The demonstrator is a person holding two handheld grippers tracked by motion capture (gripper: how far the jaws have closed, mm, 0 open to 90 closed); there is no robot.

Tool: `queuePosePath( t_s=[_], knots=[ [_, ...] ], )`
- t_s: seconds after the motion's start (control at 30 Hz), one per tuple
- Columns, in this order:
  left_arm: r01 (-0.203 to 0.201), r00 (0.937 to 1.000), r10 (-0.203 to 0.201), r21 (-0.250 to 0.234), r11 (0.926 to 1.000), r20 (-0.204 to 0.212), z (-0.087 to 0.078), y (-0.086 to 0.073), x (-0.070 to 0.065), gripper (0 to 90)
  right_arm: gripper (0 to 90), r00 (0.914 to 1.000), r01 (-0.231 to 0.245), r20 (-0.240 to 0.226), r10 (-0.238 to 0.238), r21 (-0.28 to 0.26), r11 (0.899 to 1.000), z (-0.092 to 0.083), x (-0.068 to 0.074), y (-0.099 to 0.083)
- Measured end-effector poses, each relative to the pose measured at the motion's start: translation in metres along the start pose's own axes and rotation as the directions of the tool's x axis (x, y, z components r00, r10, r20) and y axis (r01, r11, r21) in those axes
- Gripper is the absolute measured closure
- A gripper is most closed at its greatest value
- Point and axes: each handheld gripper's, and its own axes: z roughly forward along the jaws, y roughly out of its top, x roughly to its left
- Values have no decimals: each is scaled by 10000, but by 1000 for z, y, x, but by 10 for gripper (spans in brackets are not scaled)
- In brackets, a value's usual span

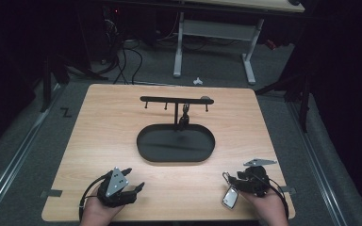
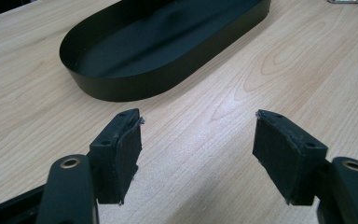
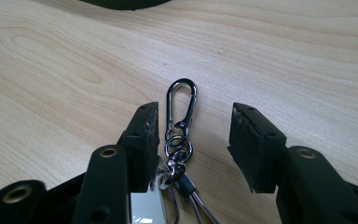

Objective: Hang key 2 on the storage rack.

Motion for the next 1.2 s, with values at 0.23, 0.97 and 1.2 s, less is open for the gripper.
queuePosePath(
  t_s=[0.23,0.97,1.2],
  knots=[
    [-92,9999,92,0,10000,74,0,1,-1,328,515,9995,300,-14,-300,1052,9940,5,1,9],
    [-199,9998,201,-128,9997,98,0,1,-2,324,765,9659,2464,69,-2589,2832,9269,22,29,27],
    [-221,9997,222,-120,9997,75,-1,1,-2,323,842,9502,2970,49,-3115,2867,9108,26,36,34]
  ],
)
